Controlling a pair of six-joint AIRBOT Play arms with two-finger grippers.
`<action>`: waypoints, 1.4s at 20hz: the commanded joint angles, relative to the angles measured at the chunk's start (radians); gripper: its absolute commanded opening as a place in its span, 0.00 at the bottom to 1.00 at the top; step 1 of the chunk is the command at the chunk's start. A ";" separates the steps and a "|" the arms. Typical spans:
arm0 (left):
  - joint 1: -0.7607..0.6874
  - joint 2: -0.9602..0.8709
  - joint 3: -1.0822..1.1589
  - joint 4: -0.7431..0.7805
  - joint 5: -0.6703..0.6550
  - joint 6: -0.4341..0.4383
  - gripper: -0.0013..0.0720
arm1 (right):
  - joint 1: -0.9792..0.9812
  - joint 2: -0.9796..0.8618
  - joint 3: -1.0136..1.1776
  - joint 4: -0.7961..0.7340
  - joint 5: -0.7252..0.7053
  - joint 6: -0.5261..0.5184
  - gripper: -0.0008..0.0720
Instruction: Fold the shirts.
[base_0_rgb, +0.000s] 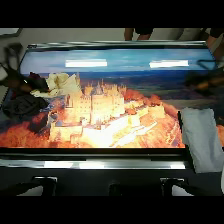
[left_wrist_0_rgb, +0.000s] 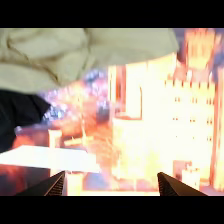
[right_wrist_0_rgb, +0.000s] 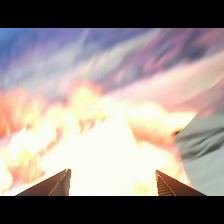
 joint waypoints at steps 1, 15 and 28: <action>-0.023 0.037 -0.262 -0.071 0.018 -0.072 0.99 | 0.150 -0.116 -0.011 0.063 0.185 0.003 0.84; -0.039 0.135 -0.400 -0.072 0.125 -0.107 0.99 | 0.195 -0.121 -0.018 -0.016 0.167 0.003 0.84; -0.039 0.135 -0.400 -0.072 0.125 -0.107 0.99 | 0.195 -0.121 -0.018 -0.016 0.167 0.003 0.84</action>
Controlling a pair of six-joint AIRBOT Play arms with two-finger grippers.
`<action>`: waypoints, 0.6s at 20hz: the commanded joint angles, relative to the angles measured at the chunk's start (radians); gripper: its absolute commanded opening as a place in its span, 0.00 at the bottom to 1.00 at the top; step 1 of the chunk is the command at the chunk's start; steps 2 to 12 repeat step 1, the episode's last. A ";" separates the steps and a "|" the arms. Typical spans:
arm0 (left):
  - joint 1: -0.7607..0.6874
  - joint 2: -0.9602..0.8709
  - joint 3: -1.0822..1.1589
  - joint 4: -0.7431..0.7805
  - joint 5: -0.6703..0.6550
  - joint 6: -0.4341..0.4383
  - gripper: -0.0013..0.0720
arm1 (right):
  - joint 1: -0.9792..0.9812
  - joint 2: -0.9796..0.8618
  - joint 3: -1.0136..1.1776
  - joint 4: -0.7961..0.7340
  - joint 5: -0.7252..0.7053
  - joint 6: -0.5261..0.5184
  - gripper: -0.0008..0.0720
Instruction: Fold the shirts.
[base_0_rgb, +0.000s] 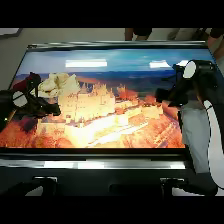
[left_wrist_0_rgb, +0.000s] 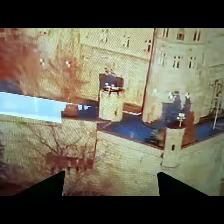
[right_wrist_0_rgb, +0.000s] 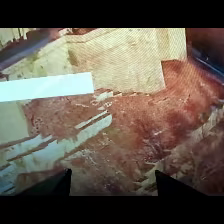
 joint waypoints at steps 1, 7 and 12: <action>-0.001 0.001 0.000 0.000 0.000 0.000 0.99 | 0.000 0.000 0.000 0.000 0.000 0.000 0.84; -0.001 0.001 0.000 0.000 0.000 0.000 0.99 | 0.000 0.000 0.000 0.000 0.000 0.000 0.84; -0.001 0.001 0.000 0.000 0.000 0.000 0.99 | 0.000 0.000 0.000 0.000 0.000 0.000 0.84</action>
